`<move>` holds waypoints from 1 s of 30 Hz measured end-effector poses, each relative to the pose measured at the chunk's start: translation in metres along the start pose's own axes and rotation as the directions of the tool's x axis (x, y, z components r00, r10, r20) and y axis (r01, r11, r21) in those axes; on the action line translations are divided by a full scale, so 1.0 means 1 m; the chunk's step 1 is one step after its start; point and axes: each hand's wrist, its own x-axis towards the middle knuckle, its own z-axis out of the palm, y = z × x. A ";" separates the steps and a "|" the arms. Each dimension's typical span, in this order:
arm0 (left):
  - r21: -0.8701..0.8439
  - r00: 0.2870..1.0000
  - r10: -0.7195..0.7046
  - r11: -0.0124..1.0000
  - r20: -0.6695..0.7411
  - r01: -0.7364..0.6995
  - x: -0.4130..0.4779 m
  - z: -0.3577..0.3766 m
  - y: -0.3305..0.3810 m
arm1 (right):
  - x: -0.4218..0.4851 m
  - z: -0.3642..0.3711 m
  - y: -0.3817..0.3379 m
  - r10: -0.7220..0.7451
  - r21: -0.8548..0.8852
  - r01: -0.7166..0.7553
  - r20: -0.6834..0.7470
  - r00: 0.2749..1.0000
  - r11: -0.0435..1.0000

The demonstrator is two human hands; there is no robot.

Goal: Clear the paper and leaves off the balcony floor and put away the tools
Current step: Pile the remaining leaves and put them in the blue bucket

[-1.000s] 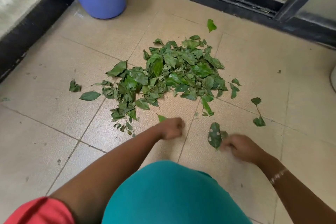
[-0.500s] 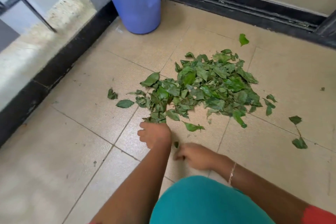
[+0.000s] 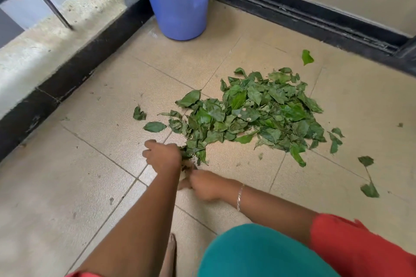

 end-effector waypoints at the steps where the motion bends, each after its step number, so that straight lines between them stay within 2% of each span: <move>1: -0.008 1.000 0.014 1.000 0.018 -0.014 0.007 0.001 0.002 | 0.010 -0.008 0.003 0.039 0.026 -0.038 -0.049 0.998 0.999; 4: 0.012 0.996 0.069 0.998 0.056 -0.069 0.020 0.001 0.008 | 0.028 -0.046 0.023 0.121 0.061 -0.108 -0.279 0.953 0.992; 7: -0.004 0.996 0.063 0.998 0.059 -0.063 0.014 0.005 0.010 | 0.024 -0.088 0.050 0.232 0.196 -0.152 -0.494 0.838 0.969; 9: -0.012 0.999 0.003 1.000 0.050 -0.002 0.002 0.011 0.007 | 0.011 -0.097 0.057 0.275 0.252 -0.151 -0.588 0.761 0.956; 11: 0.005 0.995 -0.090 0.996 0.052 0.089 -0.012 0.018 0.002 | -0.008 -0.080 0.058 0.283 0.292 -0.134 -0.560 0.779 0.947; 14: 0.042 0.980 -0.191 0.981 0.064 0.188 -0.032 0.031 -0.007 | -0.038 -0.027 0.055 0.252 0.347 -0.131 -0.332 0.909 0.929; 16: 0.027 0.988 -0.117 0.993 0.101 0.115 -0.041 0.036 -0.008 | -0.044 -0.007 0.061 0.236 0.328 -0.146 -0.256 0.937 0.934; 17: -0.016 0.991 -0.034 0.999 0.127 0.036 -0.043 0.037 -0.006 | -0.043 -0.007 0.066 0.267 0.326 -0.167 -0.294 0.918 0.931; 19: -0.145 0.983 0.125 0.984 0.135 -0.105 -0.035 0.039 -0.002 | -0.037 -0.017 0.076 0.371 0.239 -0.289 -0.472 0.800 0.927; 20: -0.180 0.981 0.162 0.973 0.106 -0.142 -0.027 0.038 0.001 | -0.035 -0.024 0.078 0.386 0.166 -0.356 -0.554 0.738 0.920; 21: -0.191 0.982 0.179 0.968 0.062 -0.164 -0.018 0.034 0.004 | -0.034 -0.030 0.075 0.359 0.116 -0.368 -0.604 0.711 0.923; 22: -0.168 0.982 0.187 0.969 0.007 -0.183 -0.007 0.028 0.005 | -0.033 -0.034 0.067 0.311 0.086 -0.327 -0.598 0.738 0.941; 23: -0.132 0.979 0.197 0.970 -0.050 -0.202 0.004 0.021 0.005 | -0.032 -0.032 0.056 0.248 0.082 -0.242 -0.528 0.812 0.967; 25: -0.012 0.964 0.228 0.973 -0.135 -0.232 0.028 0.004 -0.002 | -0.031 -0.015 0.028 0.099 0.137 -0.069 -0.228 0.968 0.988; 26: 0.059 0.957 0.246 0.969 -0.154 -0.240 0.039 -0.005 -0.004 | -0.031 -0.004 0.017 0.053 0.174 -0.043 -0.054 0.997 0.984; 27: 0.127 0.951 0.267 0.960 -0.159 -0.248 0.049 -0.013 -0.007 | -0.030 0.005 0.014 0.041 0.188 -0.051 0.055 0.998 0.981; 28: 0.174 0.947 0.282 0.951 -0.152 -0.255 0.058 -0.020 -0.008 | -0.028 0.007 0.016 0.070 0.196 -0.078 0.049 0.996 0.977; 30: 0.201 0.945 0.305 0.939 -0.119 -0.278 0.076 -0.031 -0.006 | -0.024 -0.005 0.029 0.175 0.126 -0.149 -0.233 0.957 0.981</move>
